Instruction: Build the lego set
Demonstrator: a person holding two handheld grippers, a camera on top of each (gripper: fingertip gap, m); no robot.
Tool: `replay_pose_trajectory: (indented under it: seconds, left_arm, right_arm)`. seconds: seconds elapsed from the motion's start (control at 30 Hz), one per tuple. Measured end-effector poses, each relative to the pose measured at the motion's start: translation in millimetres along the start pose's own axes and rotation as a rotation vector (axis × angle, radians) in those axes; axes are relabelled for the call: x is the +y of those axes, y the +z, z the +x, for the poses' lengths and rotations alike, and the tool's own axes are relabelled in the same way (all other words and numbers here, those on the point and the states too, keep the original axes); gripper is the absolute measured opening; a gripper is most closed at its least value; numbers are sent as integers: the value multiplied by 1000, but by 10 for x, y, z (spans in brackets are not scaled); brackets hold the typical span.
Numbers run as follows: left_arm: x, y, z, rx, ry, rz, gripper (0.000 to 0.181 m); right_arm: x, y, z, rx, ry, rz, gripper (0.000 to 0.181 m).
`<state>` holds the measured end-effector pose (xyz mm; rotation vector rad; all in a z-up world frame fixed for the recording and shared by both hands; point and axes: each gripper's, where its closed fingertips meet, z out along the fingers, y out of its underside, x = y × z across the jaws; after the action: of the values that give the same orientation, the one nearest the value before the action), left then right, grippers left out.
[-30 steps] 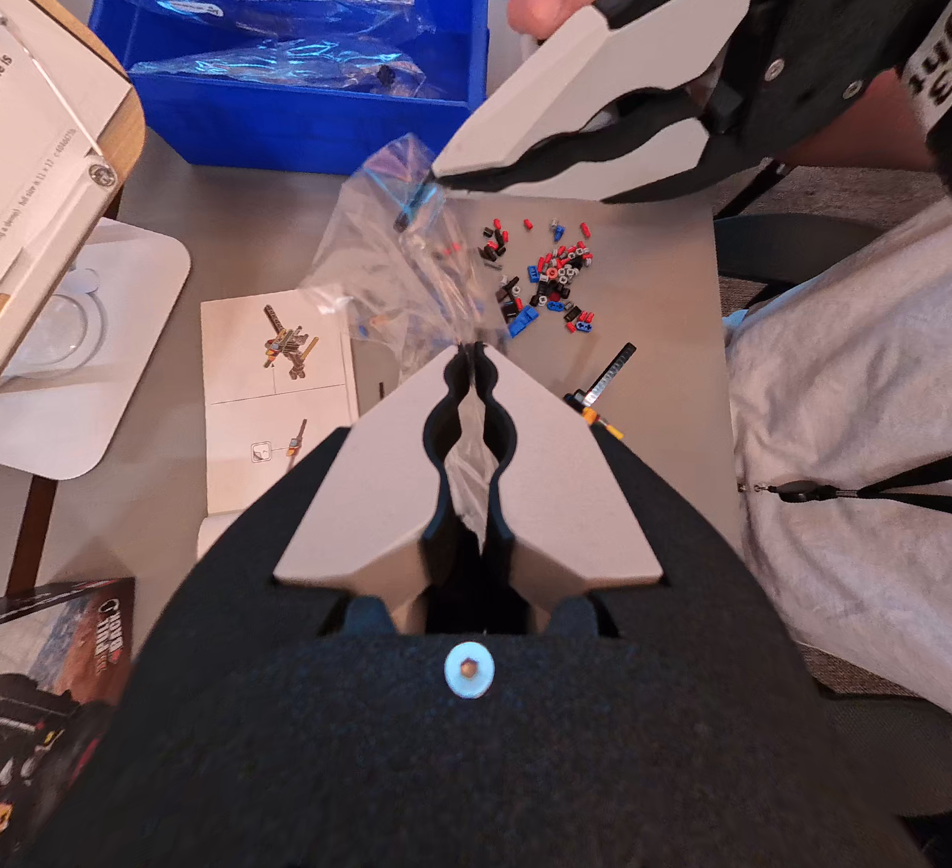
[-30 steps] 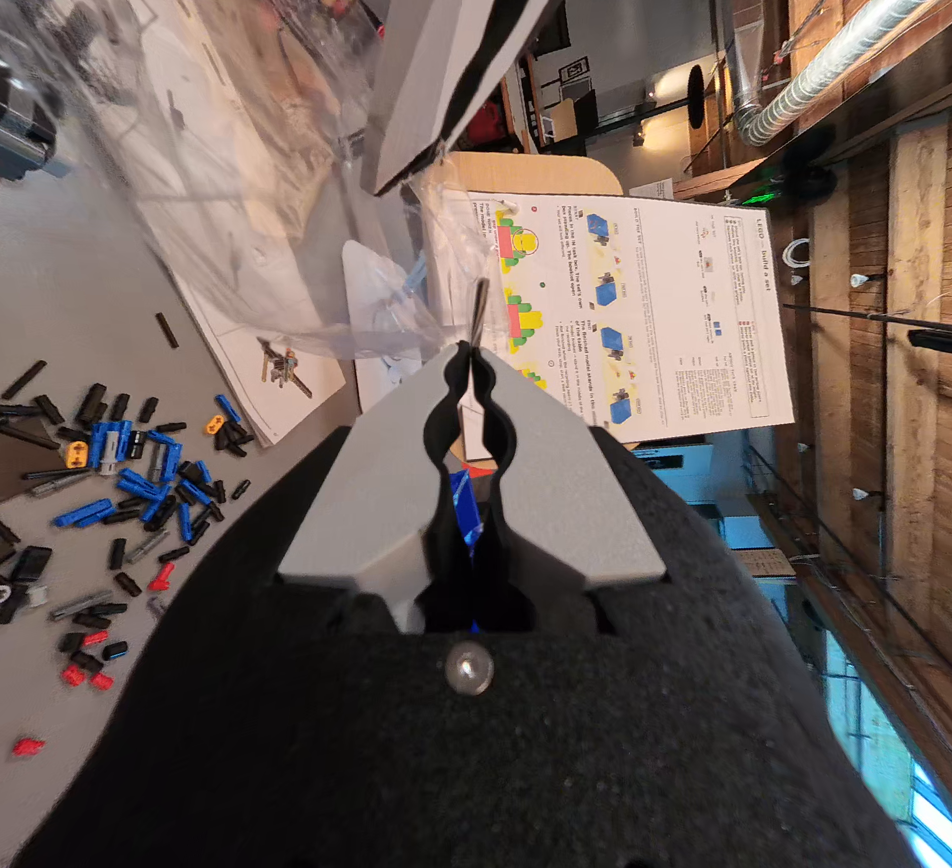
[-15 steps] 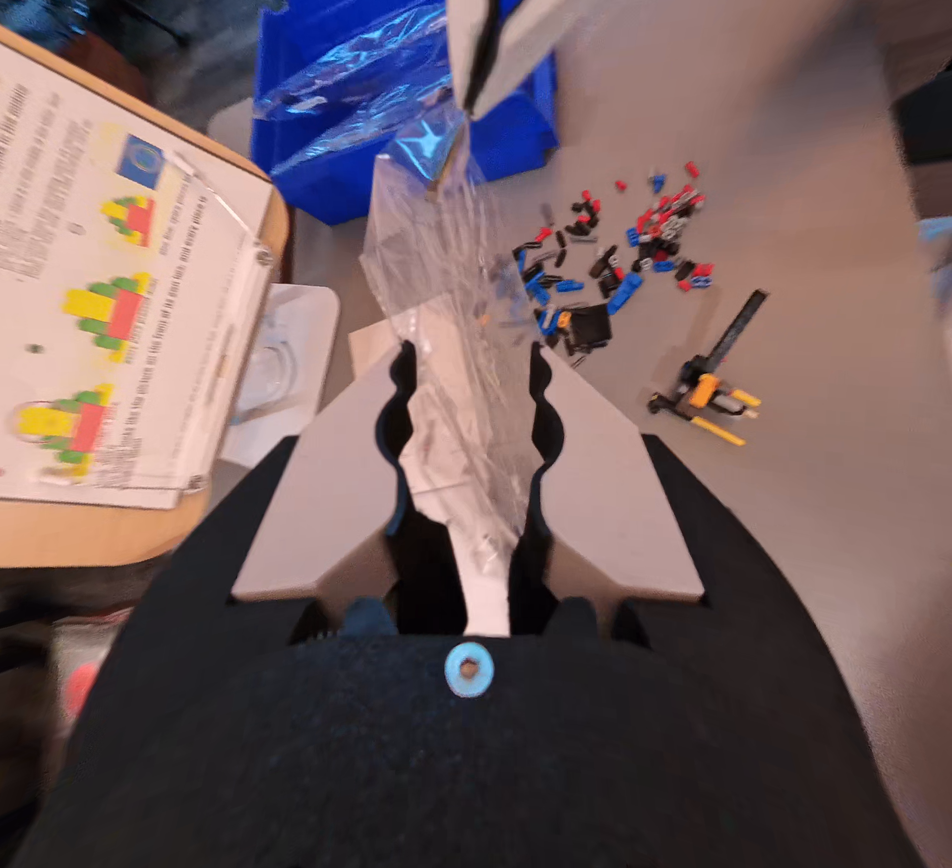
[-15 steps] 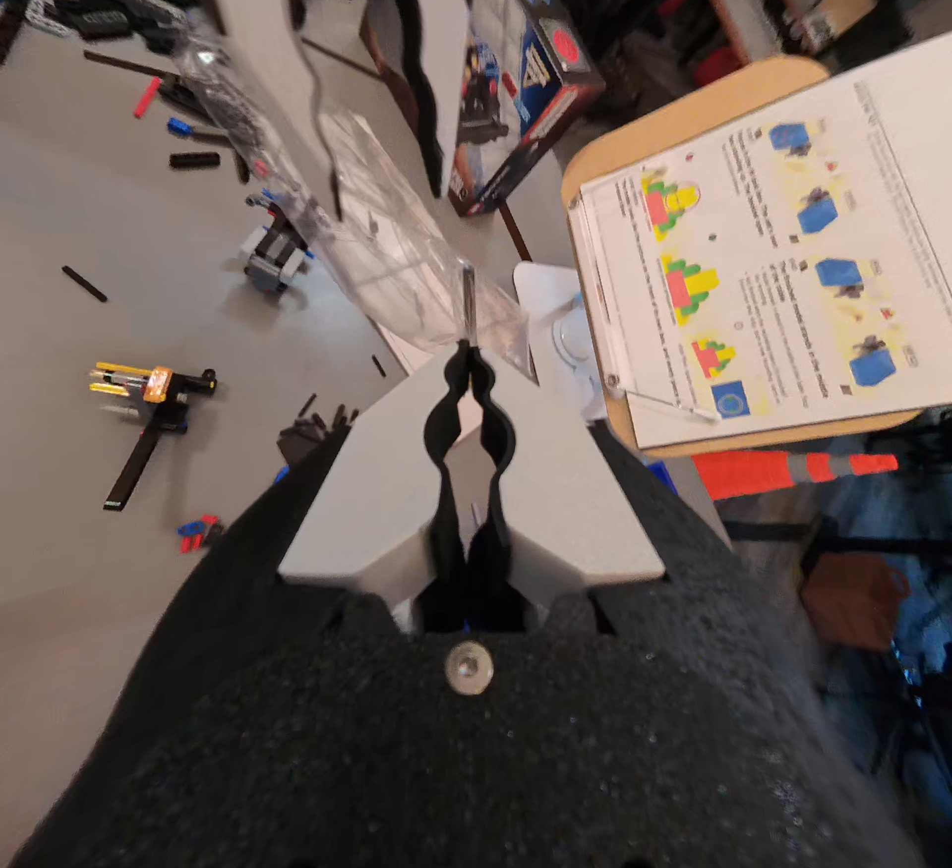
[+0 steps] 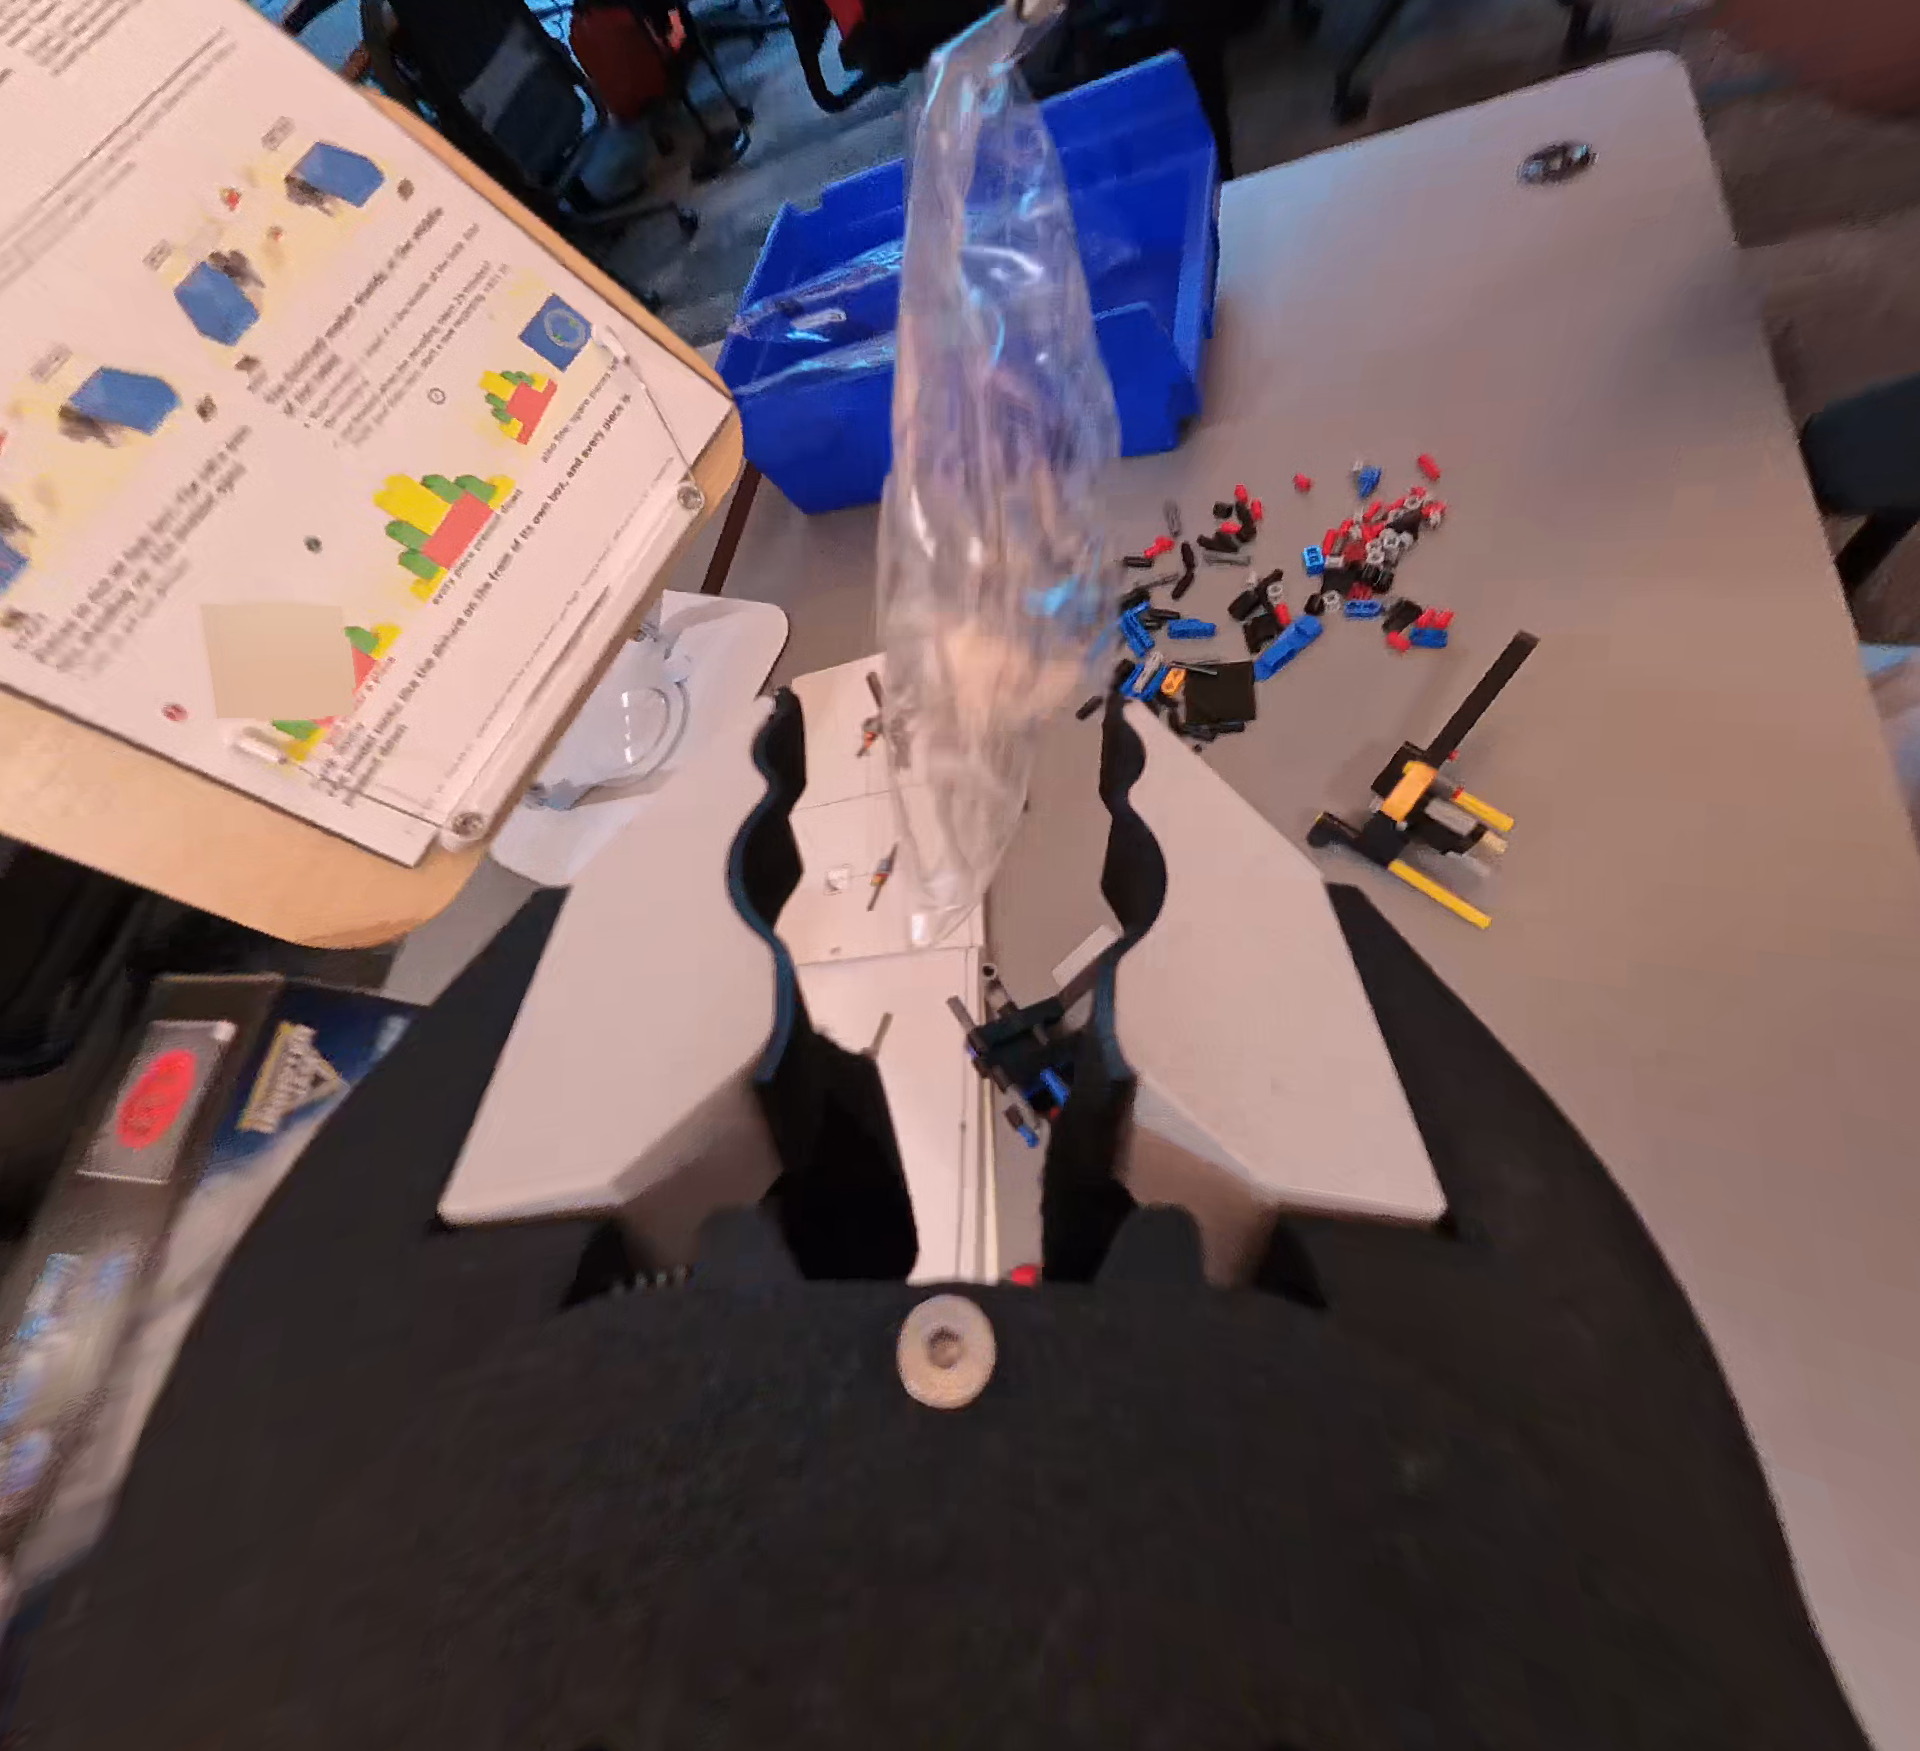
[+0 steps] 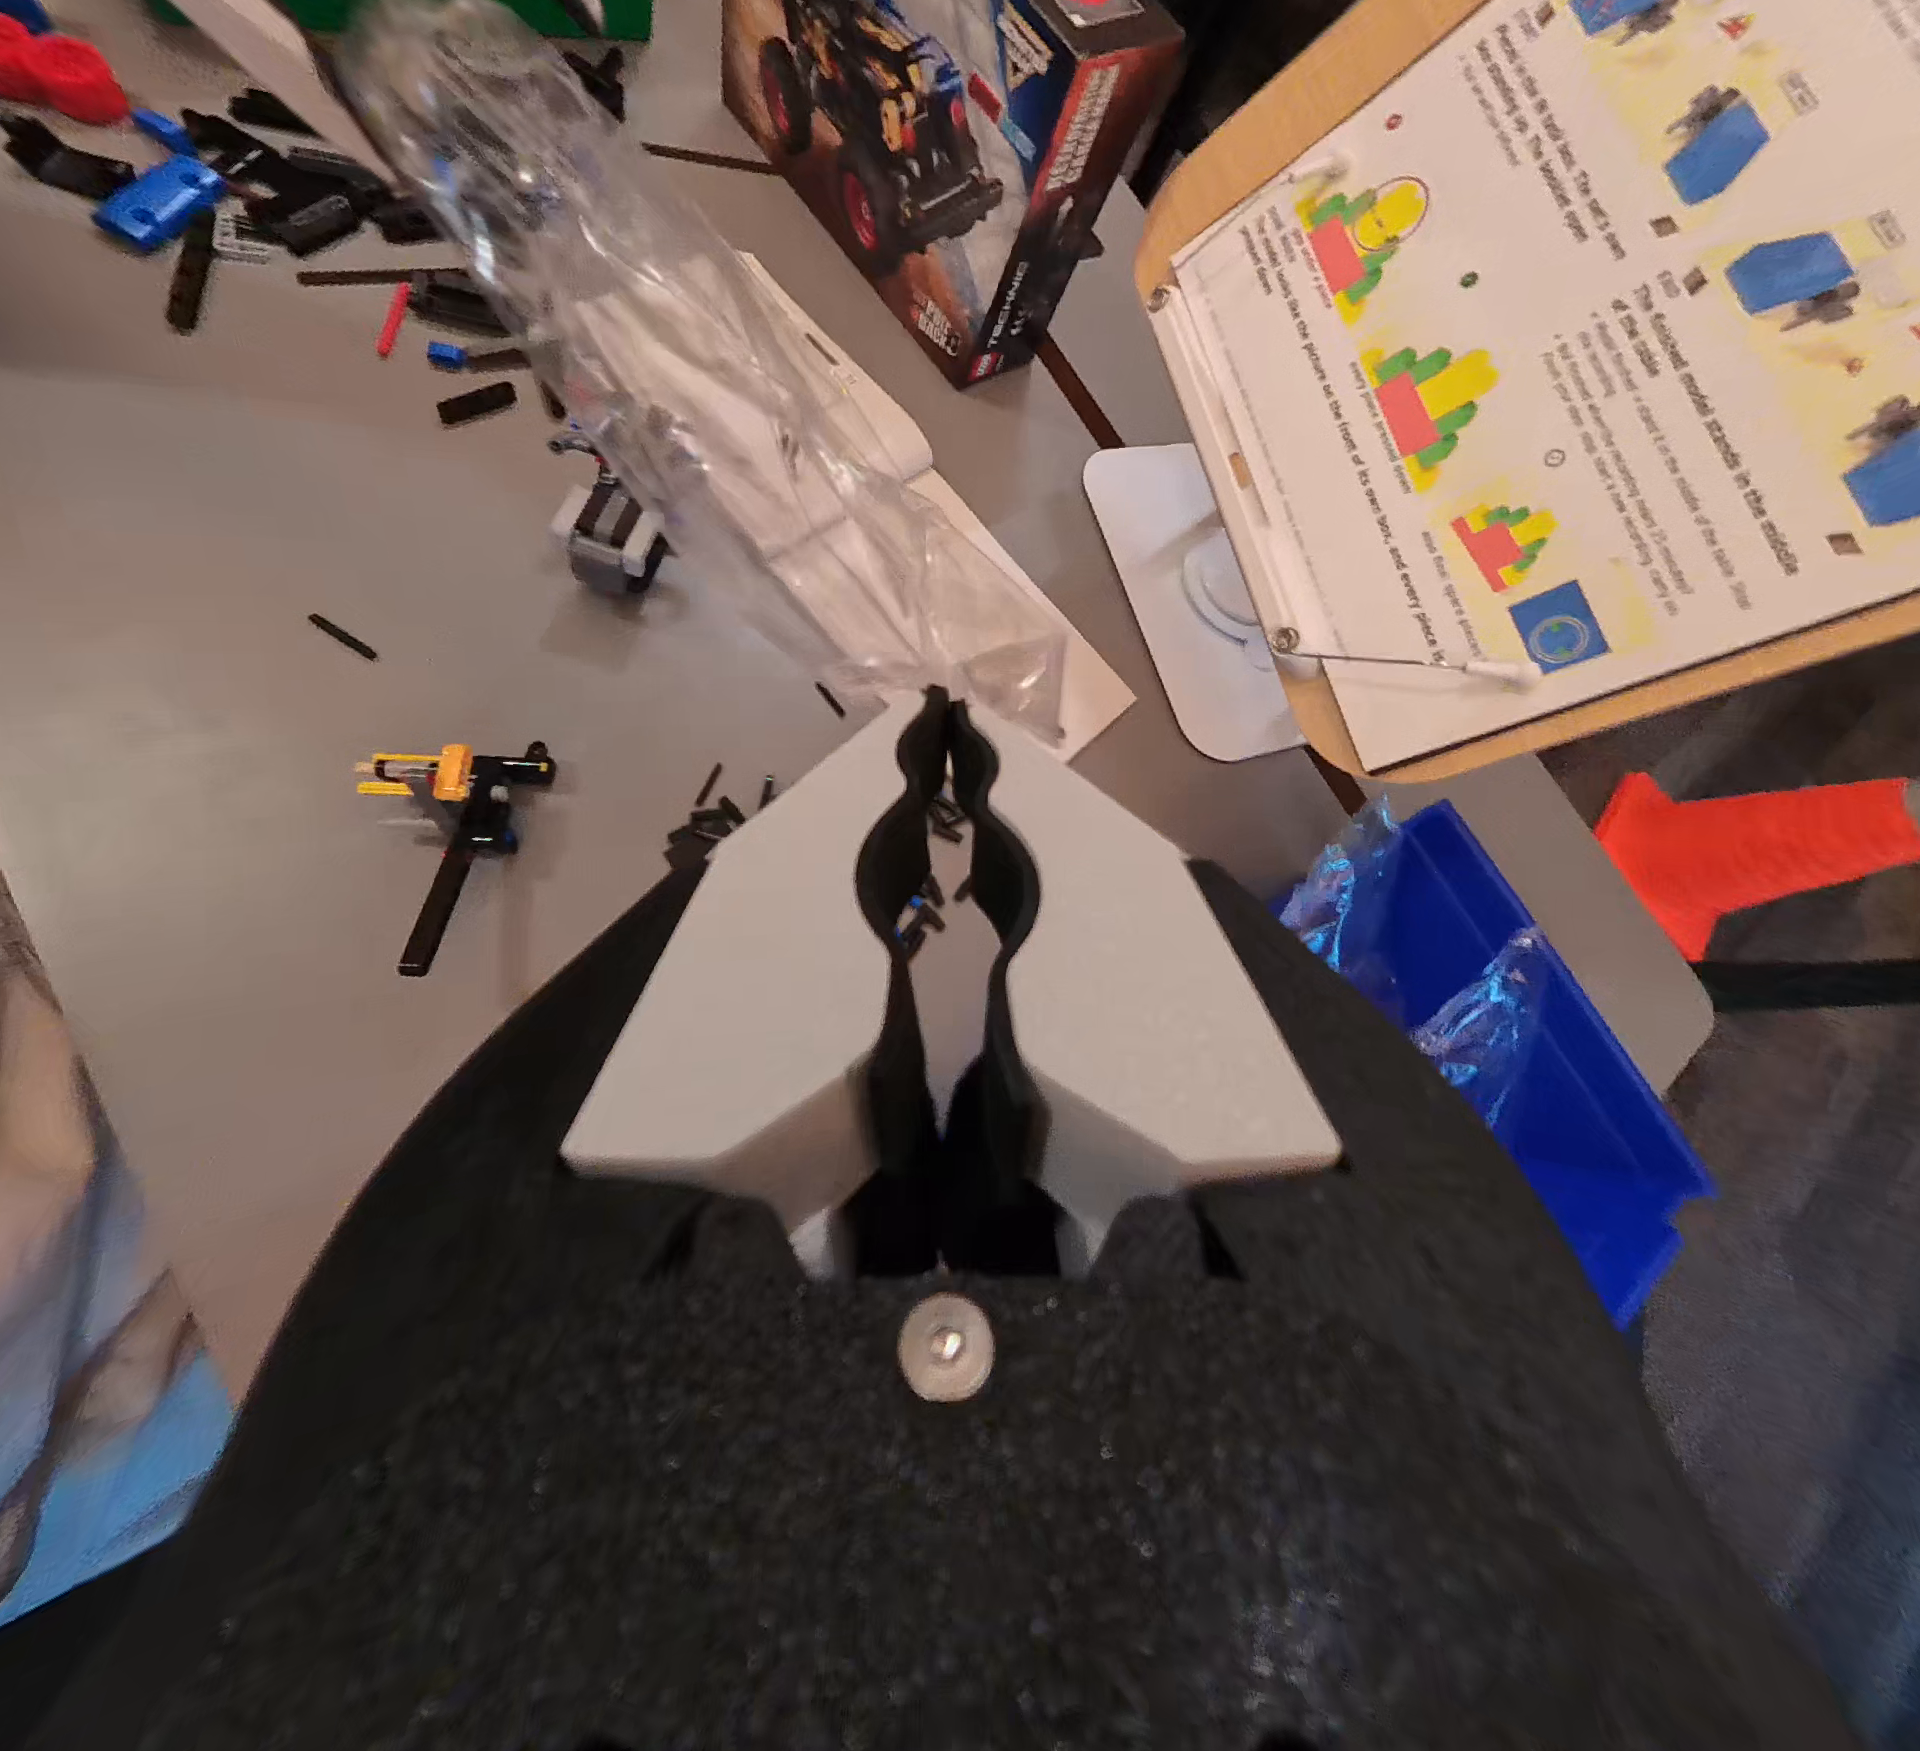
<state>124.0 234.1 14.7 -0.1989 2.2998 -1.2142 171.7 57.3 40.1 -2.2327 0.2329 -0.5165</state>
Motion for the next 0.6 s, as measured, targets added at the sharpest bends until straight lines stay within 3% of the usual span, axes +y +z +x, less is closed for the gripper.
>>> replay_pose_trajectory:
  seconds: [0.13,0.2,0.27,0.3,0.5,0.6]
  left_arm:
    - [194,125,-14,18,-86,44,59]
    - [201,172,10,47,-95,69,26]
    - [219,176,-31,40,-80,83,3]
    - [224,165,-57,39,-81,91,0]
    - [174,100,-94,40,-100,133,0]
    - [93,153,-70,41,-117,151,7]
  right_arm:
    - [-9,8,-42,-45,21,22,0]
    - [-25,24,-45,-46,19,21,0]
    - [-48,26,-69,-64,24,33,0]
    - [-44,27,-75,-69,25,34,0]
    - [-44,-28,-99,-97,34,82,0]
    - [45,-89,29,2,29,81,0]
